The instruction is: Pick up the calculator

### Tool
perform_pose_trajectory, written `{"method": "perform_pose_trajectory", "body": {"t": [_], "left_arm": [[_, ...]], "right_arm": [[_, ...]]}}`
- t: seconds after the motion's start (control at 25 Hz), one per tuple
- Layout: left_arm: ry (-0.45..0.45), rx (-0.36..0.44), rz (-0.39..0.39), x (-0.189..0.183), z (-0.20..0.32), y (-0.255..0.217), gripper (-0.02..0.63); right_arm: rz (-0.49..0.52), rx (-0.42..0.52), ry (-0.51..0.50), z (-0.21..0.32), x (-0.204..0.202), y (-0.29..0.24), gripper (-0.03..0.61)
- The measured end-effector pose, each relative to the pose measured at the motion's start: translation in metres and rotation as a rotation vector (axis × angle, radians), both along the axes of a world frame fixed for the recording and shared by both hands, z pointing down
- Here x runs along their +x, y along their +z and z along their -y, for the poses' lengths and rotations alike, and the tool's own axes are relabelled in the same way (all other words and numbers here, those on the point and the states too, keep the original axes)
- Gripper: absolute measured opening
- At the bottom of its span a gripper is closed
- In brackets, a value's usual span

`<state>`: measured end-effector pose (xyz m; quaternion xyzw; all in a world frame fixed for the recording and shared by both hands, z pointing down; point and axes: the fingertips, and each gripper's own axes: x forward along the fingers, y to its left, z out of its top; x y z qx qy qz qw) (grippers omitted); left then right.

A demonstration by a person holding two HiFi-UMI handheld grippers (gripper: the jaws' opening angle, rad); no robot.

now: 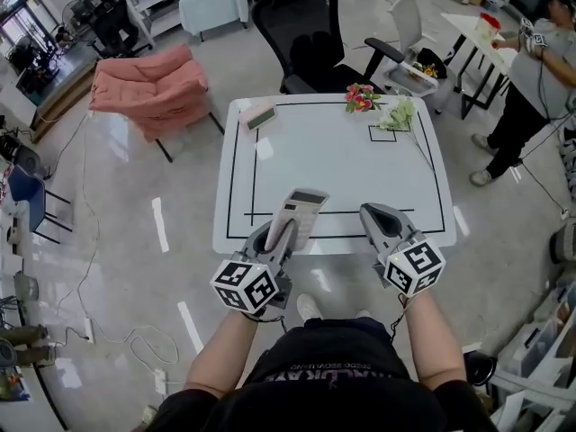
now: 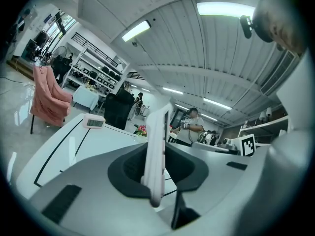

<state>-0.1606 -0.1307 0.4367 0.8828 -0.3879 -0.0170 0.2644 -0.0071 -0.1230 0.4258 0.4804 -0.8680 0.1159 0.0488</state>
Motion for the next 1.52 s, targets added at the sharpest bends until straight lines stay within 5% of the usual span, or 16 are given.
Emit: {"method": "perform_pose_trajectory", "body": {"t": [1.0,1.52], "left_arm": [[-0.193,-0.026,0.055,0.118,-0.137,0.005,0.075],[-0.223,-0.017,0.034,0.15,-0.155,0.011,0.075]], "right_arm": [[0.096,-0.013,-0.19,-0.108,0.104,0.007,0.0],[0.11,-0.017,-0.218,-0.126,0.127,0.011,0.001]]}}
